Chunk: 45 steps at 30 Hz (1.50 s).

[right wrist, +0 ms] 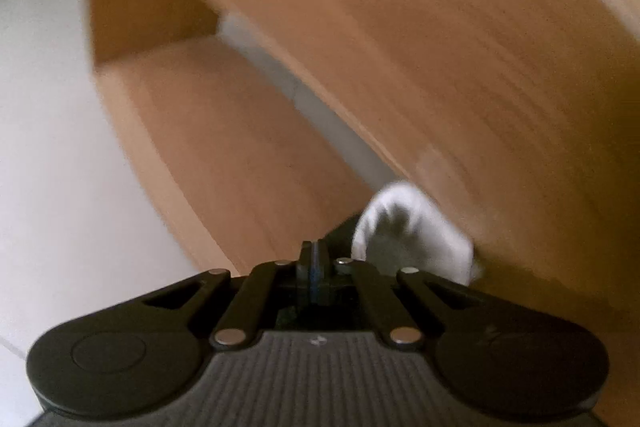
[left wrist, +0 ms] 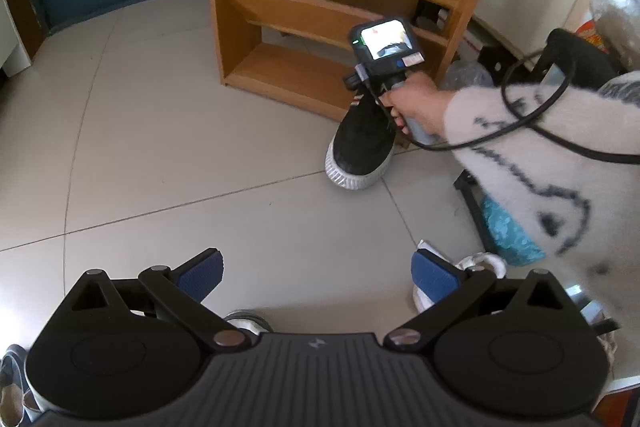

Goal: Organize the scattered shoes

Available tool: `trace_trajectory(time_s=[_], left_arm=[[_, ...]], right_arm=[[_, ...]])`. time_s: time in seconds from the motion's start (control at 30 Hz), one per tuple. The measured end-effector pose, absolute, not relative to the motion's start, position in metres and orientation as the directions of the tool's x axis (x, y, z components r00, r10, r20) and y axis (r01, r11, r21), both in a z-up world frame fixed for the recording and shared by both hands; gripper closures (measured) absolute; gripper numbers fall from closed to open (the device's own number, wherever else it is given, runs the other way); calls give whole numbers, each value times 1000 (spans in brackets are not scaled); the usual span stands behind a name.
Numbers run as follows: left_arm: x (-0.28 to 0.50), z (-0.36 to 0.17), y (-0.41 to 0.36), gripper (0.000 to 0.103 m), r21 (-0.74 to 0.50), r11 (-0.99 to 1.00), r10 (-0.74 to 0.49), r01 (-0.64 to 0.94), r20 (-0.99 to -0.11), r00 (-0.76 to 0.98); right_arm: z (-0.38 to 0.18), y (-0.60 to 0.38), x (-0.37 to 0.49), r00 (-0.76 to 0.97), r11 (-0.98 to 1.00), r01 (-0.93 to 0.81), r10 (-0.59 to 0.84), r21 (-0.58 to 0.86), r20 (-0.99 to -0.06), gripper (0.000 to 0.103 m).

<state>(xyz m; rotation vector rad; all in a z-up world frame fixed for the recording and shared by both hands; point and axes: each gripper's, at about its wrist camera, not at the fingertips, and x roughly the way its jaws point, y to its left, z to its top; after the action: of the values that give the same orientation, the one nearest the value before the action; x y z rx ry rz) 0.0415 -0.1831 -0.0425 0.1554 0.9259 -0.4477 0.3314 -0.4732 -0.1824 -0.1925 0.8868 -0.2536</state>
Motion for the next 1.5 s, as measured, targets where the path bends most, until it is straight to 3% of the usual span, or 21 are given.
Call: trace_trajectory(time_s=[0.13,0.2,0.27,0.33,0.43,0.57,0.7,0.8,0.87,0.97,1.07,1.13,1.23,1.37,1.5], left_arm=[[35,-35,-171,0,-46,898,-306,438,-782,543],[34,-33,-165,0,-46,900,-305,433,-776,552],[35,-36,-158,0,-52,910,-290,411,-787,545],[36,-37,-154,0,-71,917,-288,392,-798,530],[36,-35,-152,0,-78,924,-283,375,-800,529],[28,-30,-156,0,-74,923,-285,376,-791,542],[17,-32,-160,0,-92,922,-294,377,-799,525],[8,-35,-162,0,-74,919,-285,387,-804,521],[4,-37,-162,0,-70,922,-277,380,-807,522],[-1,-38,-160,0,-76,928,-270,365,-811,519],[-8,-40,-161,0,-51,927,-254,372,-815,521],[-11,-43,-159,0,-41,929,-239,367,-824,514],[-11,-51,-148,0,-53,940,-225,338,-840,494],[-3,-70,-128,0,18,964,-122,264,-854,506],[-4,-91,-123,0,47,953,-114,299,-858,500]], right_arm=[[-184,-477,327,590,933,203,-358,-296,-723,103],[-180,-461,323,633,928,172,-361,-331,-685,95],[-175,-441,304,719,915,100,-339,-391,-607,46],[-164,-419,265,833,913,64,-272,-404,-481,28],[-158,-400,220,903,931,25,-178,-365,-391,28],[-173,-355,159,911,919,-119,-50,-376,-410,28],[-223,-300,133,896,664,-262,-103,-701,-432,30],[-245,-298,136,876,530,-251,-231,-810,-423,30],[-244,-317,144,836,592,-221,-294,-775,-464,24],[-237,-347,145,774,721,-220,-282,-658,-567,10],[-232,-367,153,713,792,-199,-287,-577,-640,2],[-229,-377,153,683,836,-166,-285,-523,-672,2],[-212,-378,142,727,875,-114,-249,-470,-640,27],[-176,-372,125,798,908,-156,-116,-389,-591,25],[-155,-378,110,799,980,-115,-5,-162,-601,22]])
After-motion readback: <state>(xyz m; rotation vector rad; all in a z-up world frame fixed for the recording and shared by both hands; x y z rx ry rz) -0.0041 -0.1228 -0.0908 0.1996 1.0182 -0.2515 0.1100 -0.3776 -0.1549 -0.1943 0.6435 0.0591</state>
